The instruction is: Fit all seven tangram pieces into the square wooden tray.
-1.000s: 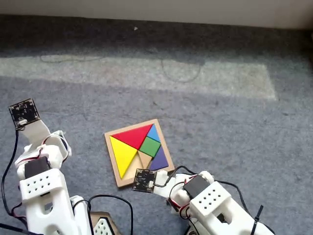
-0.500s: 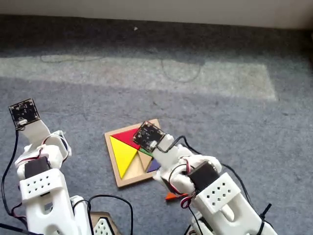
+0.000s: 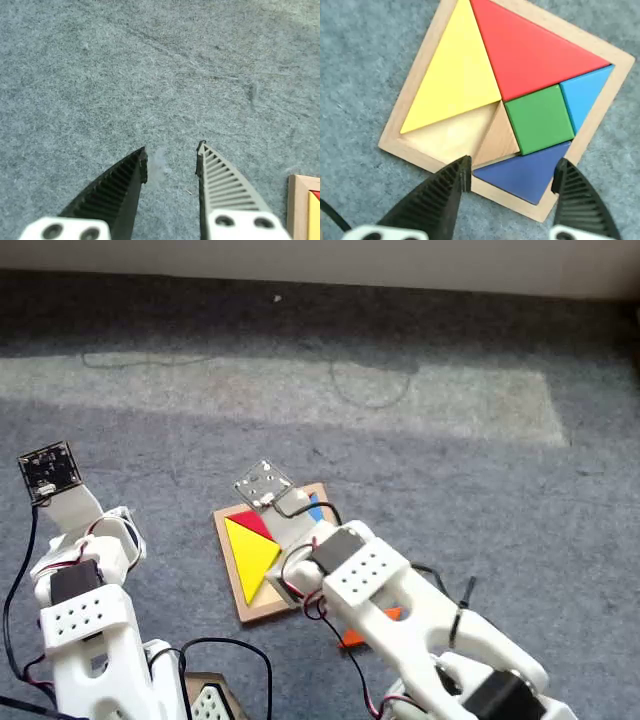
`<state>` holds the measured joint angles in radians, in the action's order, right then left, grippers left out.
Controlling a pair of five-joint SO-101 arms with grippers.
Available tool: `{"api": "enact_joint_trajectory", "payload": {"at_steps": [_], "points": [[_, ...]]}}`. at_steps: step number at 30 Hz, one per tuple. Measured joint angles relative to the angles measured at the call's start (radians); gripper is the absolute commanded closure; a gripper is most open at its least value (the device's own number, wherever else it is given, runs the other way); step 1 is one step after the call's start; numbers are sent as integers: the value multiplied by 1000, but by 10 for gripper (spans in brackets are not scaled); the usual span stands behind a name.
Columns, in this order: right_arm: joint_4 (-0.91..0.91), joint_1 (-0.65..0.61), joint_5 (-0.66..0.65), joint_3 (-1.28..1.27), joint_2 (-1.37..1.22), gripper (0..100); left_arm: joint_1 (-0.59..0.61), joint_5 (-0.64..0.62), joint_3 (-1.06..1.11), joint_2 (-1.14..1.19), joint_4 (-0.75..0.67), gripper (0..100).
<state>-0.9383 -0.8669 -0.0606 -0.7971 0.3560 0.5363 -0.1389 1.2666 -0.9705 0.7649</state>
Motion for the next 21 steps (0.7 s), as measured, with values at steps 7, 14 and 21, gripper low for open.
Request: {"api": "enact_joint_trajectory", "payload": {"at_steps": [7,14,21], "points": [[9,-14,5,87,-196,743,0,0,0,0,0,828],[11,-48,5,91,-216,743,0,0,0,0,0,828],[11,-75,5,91,-216,804,0,0,0,0,0,828]]}}
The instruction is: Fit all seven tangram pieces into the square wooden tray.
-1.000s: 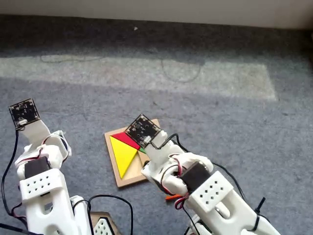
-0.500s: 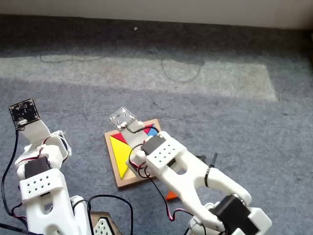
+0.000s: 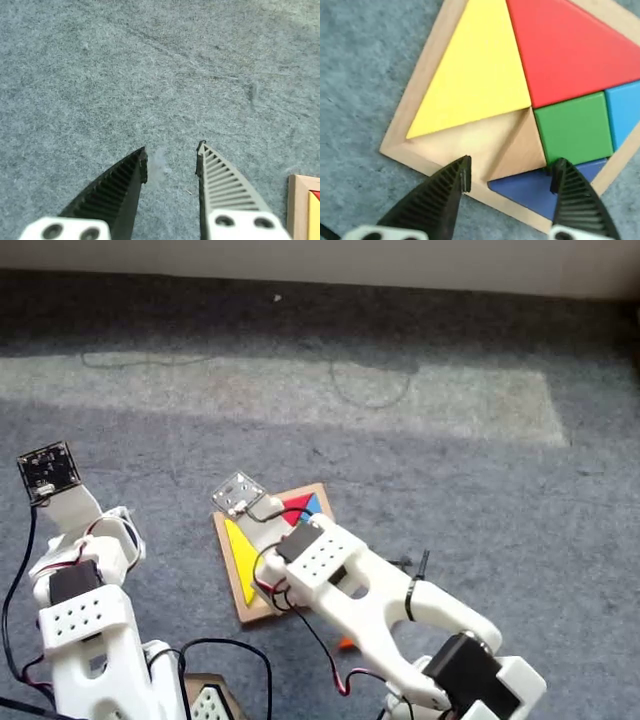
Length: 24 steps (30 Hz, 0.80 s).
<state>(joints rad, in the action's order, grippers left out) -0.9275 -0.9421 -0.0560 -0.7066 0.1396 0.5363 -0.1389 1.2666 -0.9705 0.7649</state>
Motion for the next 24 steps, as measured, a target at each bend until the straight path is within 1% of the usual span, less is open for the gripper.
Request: {"api": "enact_joint_trajectory", "payload": {"at_steps": [3,8,17,18,22,24], "points": [[0,-34,0,0,0,847,0,0,0,0,0,828],[46,-46,0,0,-5,848,0,0,0,0,0,828],[58,-41,2,54,-149,852,0,0,0,0,0,828],[57,-41,2,68,-161,862,0,0,0,0,0,828],[5,-40,2,123,-187,961,0,0,0,0,0,828],[-18,-38,2,143,-195,967,0,0,0,0,0,828]]}}
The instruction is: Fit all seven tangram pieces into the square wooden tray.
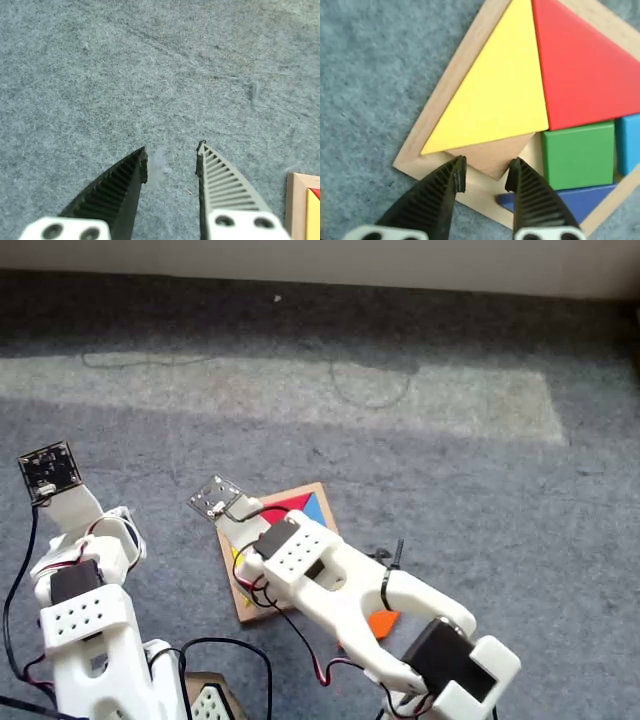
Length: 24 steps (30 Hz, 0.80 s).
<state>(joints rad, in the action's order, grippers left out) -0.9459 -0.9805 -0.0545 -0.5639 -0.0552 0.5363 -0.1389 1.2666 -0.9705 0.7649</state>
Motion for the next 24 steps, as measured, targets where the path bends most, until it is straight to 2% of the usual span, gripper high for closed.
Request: {"api": "enact_joint_trajectory", "payload": {"at_steps": [5,18,21,24], "points": [[-61,3,-8,60,-5,967,0,0,0,0,0,828],[-60,0,-32,72,221,967,0,0,0,0,0,828],[-63,52,-32,72,304,967,0,0,0,0,0,828],[-74,160,-29,63,402,967,0,0,0,0,0,828]]}}
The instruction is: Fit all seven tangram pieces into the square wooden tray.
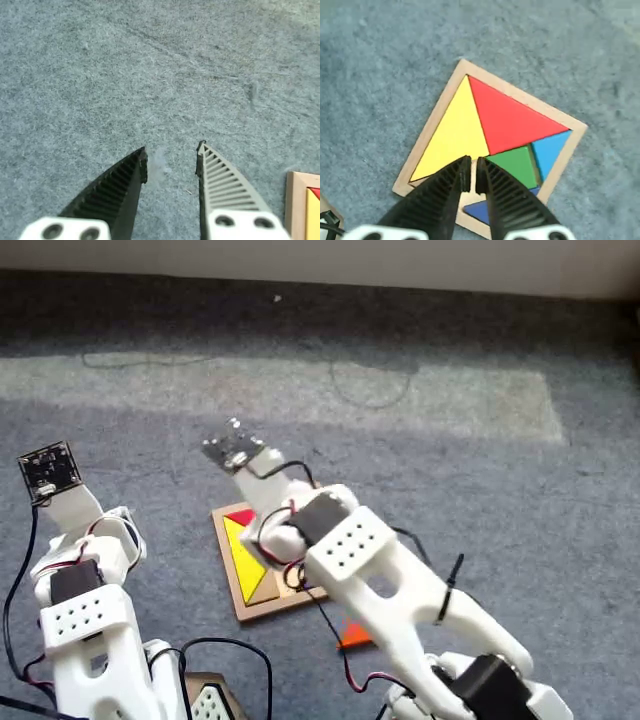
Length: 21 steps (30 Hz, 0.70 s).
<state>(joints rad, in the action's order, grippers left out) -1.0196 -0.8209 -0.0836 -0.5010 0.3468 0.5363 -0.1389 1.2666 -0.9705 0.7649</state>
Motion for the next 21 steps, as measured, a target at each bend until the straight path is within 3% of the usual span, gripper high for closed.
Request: {"api": "enact_joint_trajectory", "payload": {"at_steps": [6,10,15,21], "points": [[51,276,101,-126,126,967,-110,89,-15,0,25,822],[178,423,115,-238,135,967,-256,167,-129,2,184,700],[327,549,117,-304,137,967,-456,187,-287,83,404,664],[423,654,181,-311,138,967,-667,190,-385,327,459,666]]}}
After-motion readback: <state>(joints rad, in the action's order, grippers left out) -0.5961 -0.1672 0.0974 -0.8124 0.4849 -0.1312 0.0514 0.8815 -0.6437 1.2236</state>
